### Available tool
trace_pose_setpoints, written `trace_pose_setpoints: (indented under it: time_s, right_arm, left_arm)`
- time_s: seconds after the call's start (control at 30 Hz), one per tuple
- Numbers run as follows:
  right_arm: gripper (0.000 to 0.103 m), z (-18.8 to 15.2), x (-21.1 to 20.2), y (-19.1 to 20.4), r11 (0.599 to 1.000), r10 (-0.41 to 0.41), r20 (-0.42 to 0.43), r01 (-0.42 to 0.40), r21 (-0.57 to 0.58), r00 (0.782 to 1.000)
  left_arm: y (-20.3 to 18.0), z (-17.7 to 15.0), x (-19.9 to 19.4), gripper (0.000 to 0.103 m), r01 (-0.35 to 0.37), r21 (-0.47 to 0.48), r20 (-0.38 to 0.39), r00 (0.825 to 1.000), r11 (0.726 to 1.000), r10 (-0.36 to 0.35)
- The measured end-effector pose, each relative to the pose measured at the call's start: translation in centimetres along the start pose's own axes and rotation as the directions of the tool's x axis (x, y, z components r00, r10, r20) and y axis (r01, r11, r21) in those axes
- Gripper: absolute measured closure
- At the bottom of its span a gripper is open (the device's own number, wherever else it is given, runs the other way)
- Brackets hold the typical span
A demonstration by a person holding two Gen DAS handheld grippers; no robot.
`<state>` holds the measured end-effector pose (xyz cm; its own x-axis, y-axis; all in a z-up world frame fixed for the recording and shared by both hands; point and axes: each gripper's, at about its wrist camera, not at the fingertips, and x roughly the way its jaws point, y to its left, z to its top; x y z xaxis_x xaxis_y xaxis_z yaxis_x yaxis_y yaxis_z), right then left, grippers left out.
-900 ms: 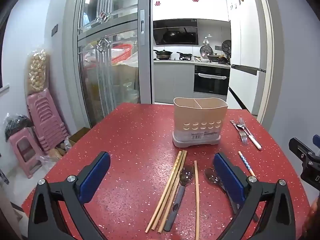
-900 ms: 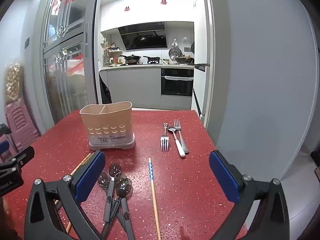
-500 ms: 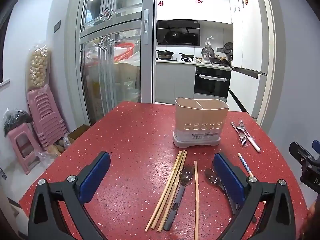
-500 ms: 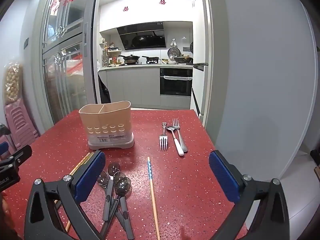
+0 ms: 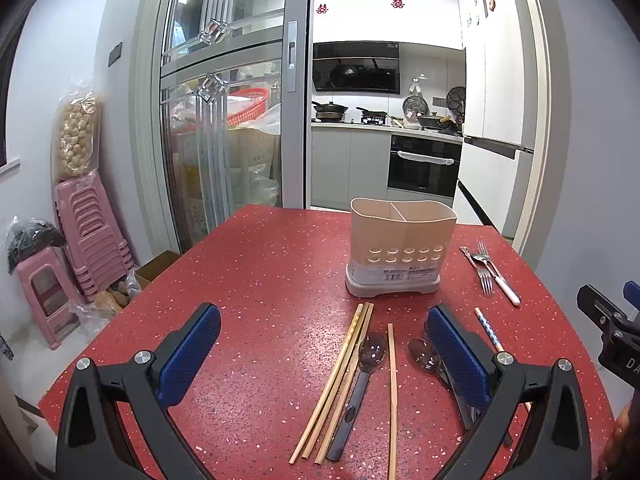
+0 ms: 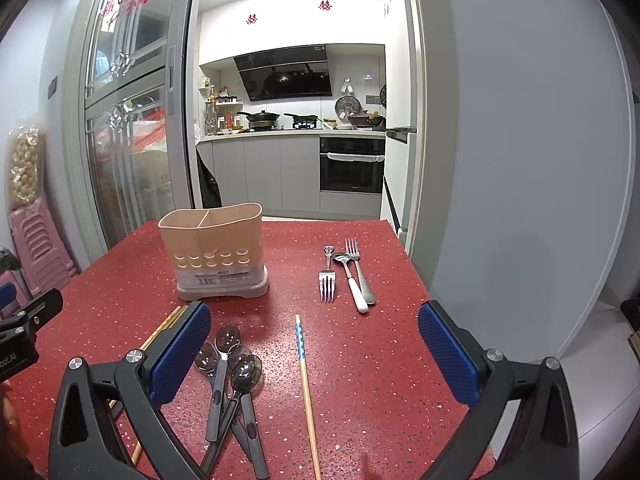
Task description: Organize utensils
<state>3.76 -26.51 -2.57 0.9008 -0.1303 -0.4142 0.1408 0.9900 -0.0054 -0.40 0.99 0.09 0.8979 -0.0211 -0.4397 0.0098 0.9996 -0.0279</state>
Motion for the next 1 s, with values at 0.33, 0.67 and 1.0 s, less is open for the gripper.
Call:
trace_pose_setpoints:
  time_s: [0.33,0.67,1.0]
  right_arm:
    - [0.0,0.1,-0.26,0.22,1.0,-0.001,0.005,0.001,0.0,1.0]
    - [0.0,0.23,-0.51,0.46,1.0,-0.003,0.011,0.003,0.0,1.0]
    - [0.0,0.12,-0.63,0.22,1.0,-0.004,0.011,0.004,0.004,1.0]
  left_arm:
    - [-0.3,0.09,0.02,0.0,0.008,0.005,0.002,1.0,1.0,-0.008]
    - [-0.44,-0.18,0.03,0.0,0.01,0.003,0.002,1.0,1.0,-0.01]
    - [-0.37,-0.28,0.03,0.0,0.012,0.004,0.002,1.0,1.0,-0.012]
